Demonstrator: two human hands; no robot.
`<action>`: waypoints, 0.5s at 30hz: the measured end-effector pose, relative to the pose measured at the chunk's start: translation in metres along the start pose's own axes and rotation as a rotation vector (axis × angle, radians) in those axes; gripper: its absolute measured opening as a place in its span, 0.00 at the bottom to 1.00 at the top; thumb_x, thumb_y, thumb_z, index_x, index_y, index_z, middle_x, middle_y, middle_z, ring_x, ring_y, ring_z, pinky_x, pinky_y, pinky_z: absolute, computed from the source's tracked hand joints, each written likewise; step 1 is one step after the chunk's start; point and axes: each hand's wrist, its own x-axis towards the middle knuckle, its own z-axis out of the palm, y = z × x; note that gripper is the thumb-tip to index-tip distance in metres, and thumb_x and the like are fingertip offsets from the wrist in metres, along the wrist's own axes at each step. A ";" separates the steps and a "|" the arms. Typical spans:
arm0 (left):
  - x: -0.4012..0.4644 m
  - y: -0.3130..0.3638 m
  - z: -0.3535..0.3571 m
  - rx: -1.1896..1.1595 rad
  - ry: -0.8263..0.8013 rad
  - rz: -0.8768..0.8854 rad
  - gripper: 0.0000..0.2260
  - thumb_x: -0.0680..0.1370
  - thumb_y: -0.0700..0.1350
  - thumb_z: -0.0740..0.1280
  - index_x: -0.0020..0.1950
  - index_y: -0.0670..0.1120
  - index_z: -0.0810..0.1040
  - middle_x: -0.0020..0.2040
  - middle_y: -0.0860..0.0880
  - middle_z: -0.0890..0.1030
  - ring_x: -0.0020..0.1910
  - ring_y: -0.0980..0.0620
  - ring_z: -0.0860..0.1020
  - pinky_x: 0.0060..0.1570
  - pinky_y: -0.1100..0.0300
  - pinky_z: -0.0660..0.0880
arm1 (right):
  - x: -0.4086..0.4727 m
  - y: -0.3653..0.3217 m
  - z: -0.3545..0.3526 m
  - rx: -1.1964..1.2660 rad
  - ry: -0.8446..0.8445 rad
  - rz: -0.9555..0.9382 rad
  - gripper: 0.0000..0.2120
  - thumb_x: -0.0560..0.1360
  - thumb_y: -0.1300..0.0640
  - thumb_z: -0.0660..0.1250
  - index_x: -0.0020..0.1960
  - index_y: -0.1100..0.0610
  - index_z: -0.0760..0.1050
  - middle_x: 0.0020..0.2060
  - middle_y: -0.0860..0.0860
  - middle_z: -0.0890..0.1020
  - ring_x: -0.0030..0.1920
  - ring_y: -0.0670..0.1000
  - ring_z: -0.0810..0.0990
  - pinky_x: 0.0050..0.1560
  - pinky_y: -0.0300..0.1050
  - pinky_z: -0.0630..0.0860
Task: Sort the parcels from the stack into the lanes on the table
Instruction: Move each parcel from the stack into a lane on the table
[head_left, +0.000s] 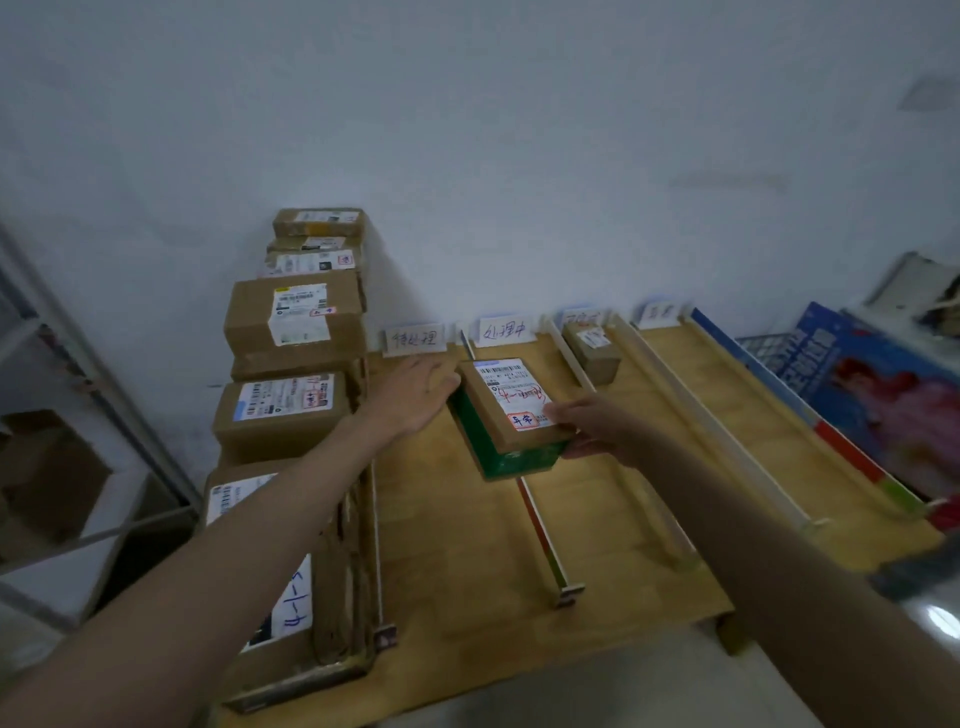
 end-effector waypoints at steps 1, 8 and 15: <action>0.004 0.006 0.007 0.064 -0.020 0.007 0.27 0.83 0.60 0.52 0.78 0.46 0.62 0.77 0.46 0.63 0.75 0.46 0.64 0.72 0.48 0.64 | 0.000 0.010 -0.008 0.007 0.053 0.020 0.14 0.78 0.51 0.69 0.54 0.62 0.78 0.49 0.57 0.83 0.48 0.54 0.83 0.50 0.49 0.83; 0.019 0.065 0.069 0.305 -0.006 0.132 0.25 0.83 0.58 0.53 0.75 0.45 0.66 0.73 0.45 0.70 0.69 0.45 0.69 0.67 0.50 0.66 | -0.015 0.067 -0.077 0.086 0.361 0.114 0.13 0.80 0.54 0.67 0.52 0.66 0.77 0.51 0.59 0.82 0.46 0.54 0.81 0.47 0.48 0.81; 0.038 0.137 0.144 0.366 0.011 0.216 0.26 0.82 0.58 0.52 0.76 0.46 0.66 0.74 0.47 0.68 0.72 0.47 0.66 0.72 0.52 0.59 | -0.032 0.125 -0.166 0.120 0.482 0.190 0.14 0.80 0.53 0.66 0.56 0.64 0.75 0.53 0.59 0.81 0.51 0.56 0.81 0.48 0.49 0.81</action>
